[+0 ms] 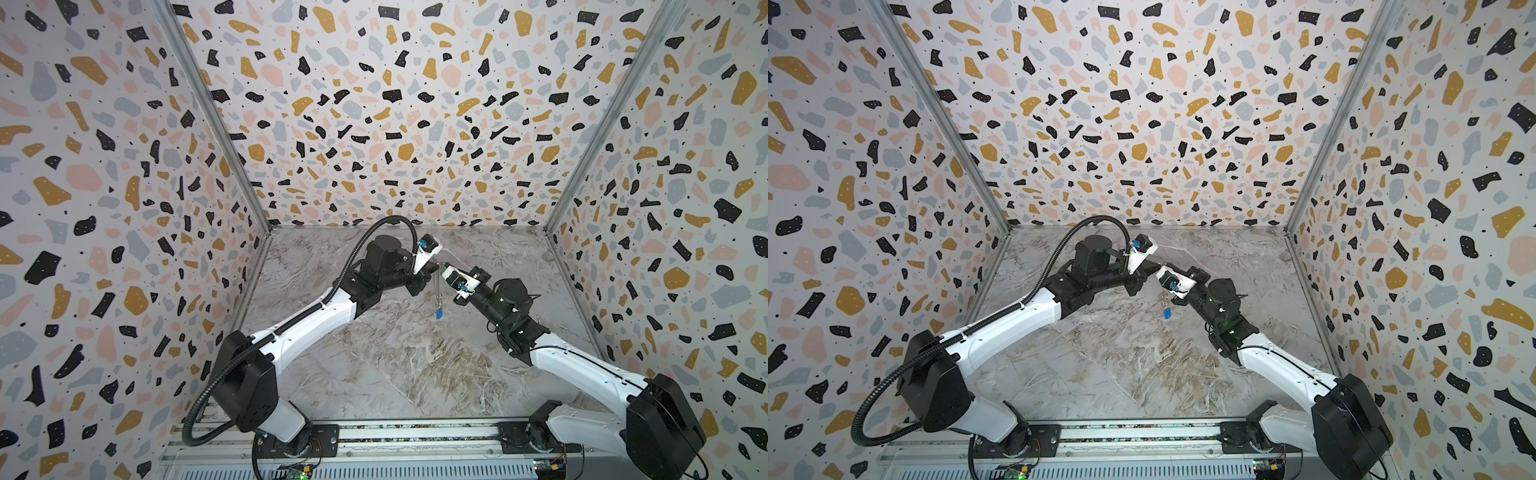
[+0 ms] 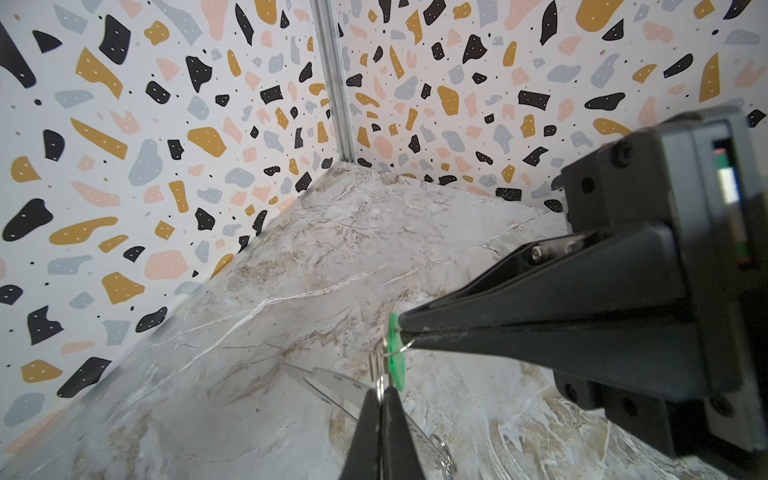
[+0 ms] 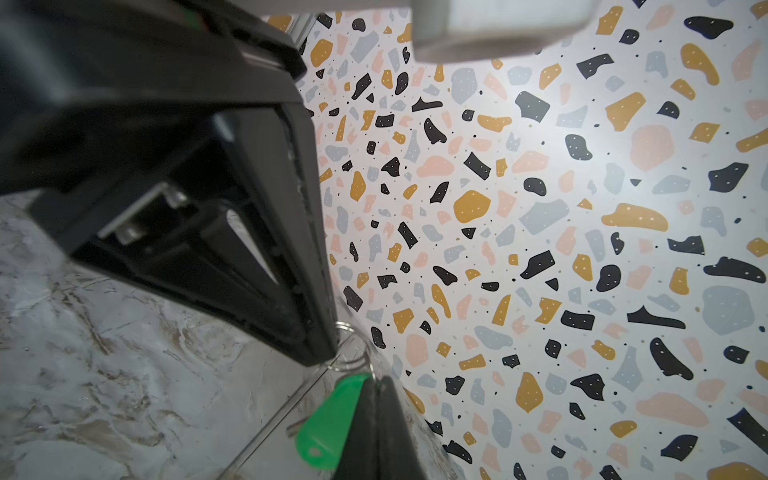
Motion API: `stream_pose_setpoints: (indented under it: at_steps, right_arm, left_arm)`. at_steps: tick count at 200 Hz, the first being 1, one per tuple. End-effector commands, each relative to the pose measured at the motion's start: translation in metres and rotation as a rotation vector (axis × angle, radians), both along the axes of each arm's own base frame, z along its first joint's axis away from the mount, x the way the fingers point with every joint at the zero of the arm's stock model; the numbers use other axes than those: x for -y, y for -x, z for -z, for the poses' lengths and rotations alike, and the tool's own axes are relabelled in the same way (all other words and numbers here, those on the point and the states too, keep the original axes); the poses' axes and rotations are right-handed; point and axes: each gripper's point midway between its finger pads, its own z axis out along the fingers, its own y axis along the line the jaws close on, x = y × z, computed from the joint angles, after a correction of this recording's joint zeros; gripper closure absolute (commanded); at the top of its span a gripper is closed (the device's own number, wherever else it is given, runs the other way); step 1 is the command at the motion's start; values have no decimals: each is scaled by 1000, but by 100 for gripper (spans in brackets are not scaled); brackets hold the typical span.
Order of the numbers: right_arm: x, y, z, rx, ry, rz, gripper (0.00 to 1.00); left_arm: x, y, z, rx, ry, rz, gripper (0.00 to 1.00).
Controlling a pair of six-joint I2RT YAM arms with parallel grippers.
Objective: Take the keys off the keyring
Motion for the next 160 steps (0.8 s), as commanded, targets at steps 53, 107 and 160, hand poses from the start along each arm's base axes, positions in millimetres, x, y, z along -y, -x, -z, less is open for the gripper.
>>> stream_pose_setpoints:
  at_steps: [53, 107, 160]
  right_arm:
    - [-6, 18, -27, 143, 30, -68, 100]
    - [-16, 26, -26, 141, 37, -143, 100]
    - [-15, 25, -24, 121, 33, -144, 100]
  left_arm:
    - [5, 4, 0, 3, -38, 54, 100]
    - [5, 4, 1, 1, -47, 61, 100]
    - [3, 4, -6, 30, -54, 62, 100]
